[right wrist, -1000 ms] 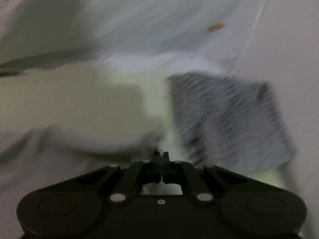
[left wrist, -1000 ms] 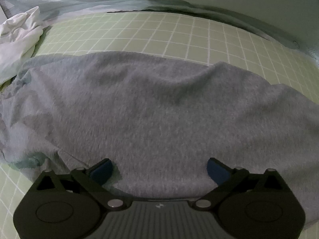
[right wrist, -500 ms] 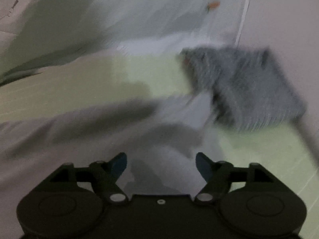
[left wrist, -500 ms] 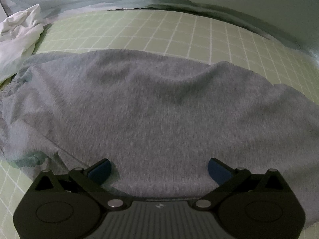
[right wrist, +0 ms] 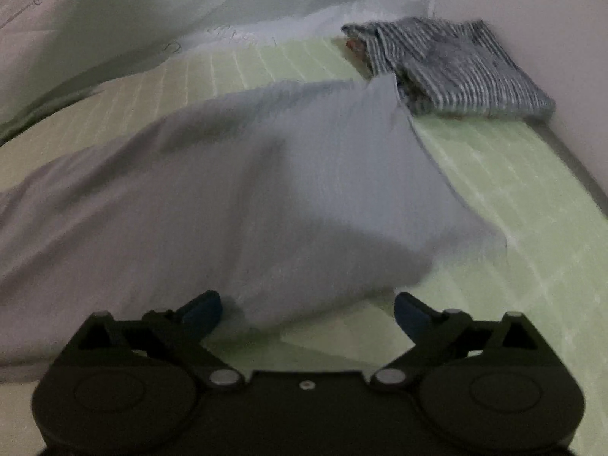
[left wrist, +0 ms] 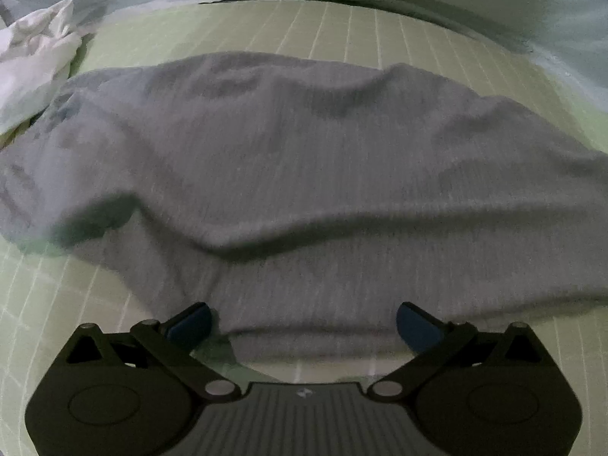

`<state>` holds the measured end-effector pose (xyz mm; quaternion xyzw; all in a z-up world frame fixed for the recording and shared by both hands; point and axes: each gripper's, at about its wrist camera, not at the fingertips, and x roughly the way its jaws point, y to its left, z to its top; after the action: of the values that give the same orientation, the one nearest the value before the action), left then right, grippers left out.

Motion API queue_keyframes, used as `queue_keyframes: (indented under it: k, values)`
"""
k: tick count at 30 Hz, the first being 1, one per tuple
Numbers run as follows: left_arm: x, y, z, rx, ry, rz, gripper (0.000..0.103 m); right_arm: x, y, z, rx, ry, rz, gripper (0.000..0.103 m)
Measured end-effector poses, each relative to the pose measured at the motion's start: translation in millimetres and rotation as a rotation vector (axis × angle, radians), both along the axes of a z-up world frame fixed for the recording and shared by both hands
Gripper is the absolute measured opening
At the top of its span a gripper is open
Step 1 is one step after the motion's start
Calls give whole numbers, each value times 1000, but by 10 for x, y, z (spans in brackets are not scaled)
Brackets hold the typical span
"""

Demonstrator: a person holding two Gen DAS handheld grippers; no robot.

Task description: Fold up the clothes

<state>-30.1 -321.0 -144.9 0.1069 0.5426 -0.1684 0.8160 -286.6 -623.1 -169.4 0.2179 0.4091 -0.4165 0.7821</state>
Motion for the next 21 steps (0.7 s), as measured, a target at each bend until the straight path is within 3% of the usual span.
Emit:
queue_keyframes:
  k: [8, 17, 21]
  values:
    - [-19, 719, 153, -119, -11, 63, 102, 102, 781, 0, 34, 5, 72, 102]
    - [693, 1979, 278, -206, -54, 288, 102, 801, 1755, 45, 109, -52, 162, 103]
    - [1006, 2435, 251, -254, -71, 386, 102, 1256, 2115, -36, 35, 7, 155, 103]
